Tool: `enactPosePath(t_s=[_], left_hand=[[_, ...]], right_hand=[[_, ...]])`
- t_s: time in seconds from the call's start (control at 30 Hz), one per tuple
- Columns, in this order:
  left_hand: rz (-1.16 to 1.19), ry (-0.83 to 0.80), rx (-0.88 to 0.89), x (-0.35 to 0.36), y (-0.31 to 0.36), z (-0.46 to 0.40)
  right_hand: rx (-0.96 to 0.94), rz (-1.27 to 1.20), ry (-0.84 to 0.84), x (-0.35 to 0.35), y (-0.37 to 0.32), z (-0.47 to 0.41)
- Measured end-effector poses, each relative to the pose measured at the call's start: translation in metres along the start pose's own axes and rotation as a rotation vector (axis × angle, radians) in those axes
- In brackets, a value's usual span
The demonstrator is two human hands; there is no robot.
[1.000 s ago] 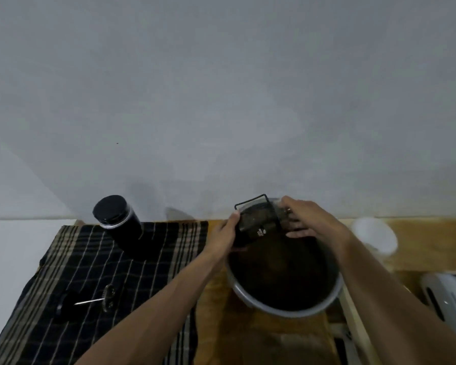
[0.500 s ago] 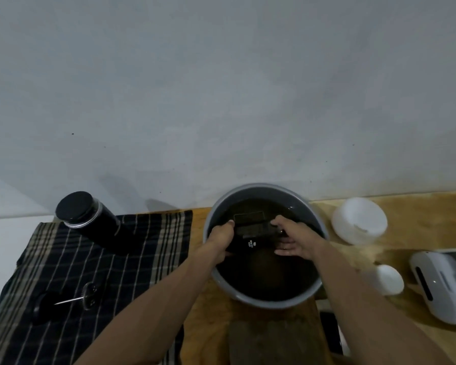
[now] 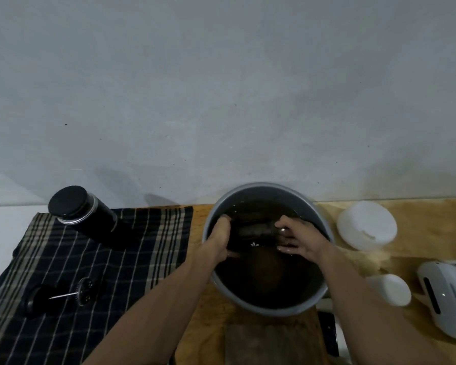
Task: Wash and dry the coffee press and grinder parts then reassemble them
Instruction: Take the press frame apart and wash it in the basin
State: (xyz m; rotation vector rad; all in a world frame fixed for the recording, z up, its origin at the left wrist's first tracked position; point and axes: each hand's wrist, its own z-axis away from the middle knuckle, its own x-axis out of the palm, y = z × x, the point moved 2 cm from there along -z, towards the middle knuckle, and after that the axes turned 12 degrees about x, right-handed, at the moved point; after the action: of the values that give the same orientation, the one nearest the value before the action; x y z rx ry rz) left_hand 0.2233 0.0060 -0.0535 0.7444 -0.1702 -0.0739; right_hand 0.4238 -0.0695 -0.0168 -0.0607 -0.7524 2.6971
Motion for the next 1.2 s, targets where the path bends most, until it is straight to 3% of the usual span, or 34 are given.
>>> enactPosePath(t_s=[0.13, 0.23, 0.37, 0.5, 0.73, 0.93, 1.2], left_hand=[[0.152, -0.059, -0.121, 0.001, 0.006, 0.003], [0.082, -0.071, -0.137, 0.001, 0.006, 0.008], [0.123, -0.044, 0.041, 0.004, 0.004, 0.005], [0.235, -0.069, 0.202, 0.005, 0.005, 0.010], [0.325, -0.134, 0.494, 0.003, 0.018, 0.024], [0.107, -0.050, 0.283, 0.008, 0.008, 0.016], [-0.086, -0.019, 0.203, 0.009, -0.003, 0.005]], right_hand=[[-0.273, 0.098, -0.031, -0.001, 0.002, 0.008], [-0.371, 0.281, -0.060, -0.004, 0.008, 0.016], [-0.328, 0.274, -0.027, -0.009, 0.014, 0.026], [-0.265, 0.148, 0.180, -0.015, 0.016, 0.029], [-0.233, 0.081, 0.042, -0.002, 0.012, 0.025], [-0.216, 0.155, 0.101, -0.001, 0.018, 0.008], [-0.085, 0.111, 0.104, 0.013, 0.012, -0.007]])
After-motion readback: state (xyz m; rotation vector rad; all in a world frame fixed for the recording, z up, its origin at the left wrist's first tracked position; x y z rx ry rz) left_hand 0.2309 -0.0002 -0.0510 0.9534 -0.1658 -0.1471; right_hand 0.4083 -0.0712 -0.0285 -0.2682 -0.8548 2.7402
